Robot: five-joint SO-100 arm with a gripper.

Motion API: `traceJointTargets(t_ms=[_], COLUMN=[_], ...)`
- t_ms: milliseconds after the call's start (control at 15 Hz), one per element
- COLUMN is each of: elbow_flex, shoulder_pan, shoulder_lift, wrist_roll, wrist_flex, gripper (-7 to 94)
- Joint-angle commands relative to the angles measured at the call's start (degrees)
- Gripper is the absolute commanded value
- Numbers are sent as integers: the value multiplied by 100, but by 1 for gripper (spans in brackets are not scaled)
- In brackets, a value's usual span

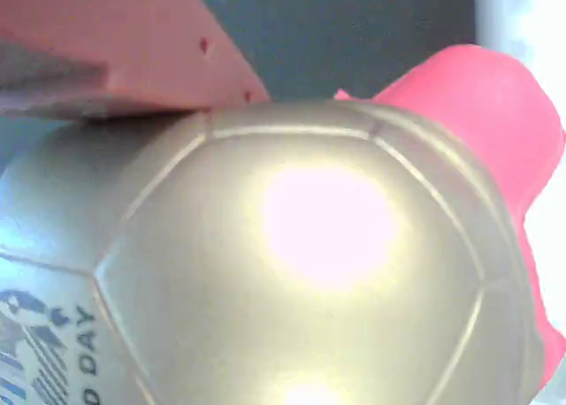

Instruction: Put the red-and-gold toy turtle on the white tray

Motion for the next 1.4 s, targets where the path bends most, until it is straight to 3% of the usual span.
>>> traceJointTargets(t_ms=[0,200,533,1267,1333], elbow_flex=[-738,-1371,-2215,-2470,-2461], shoulder_pan=[-835,-1345,-1485,-1582,-1617], shoulder_lift=[88,-580,-2329,-2812,-2821], wrist_roll=[694,1011,1151,1248,1239], wrist_flex=[53,290,62,9,18], gripper=[0,0,0,0,12])
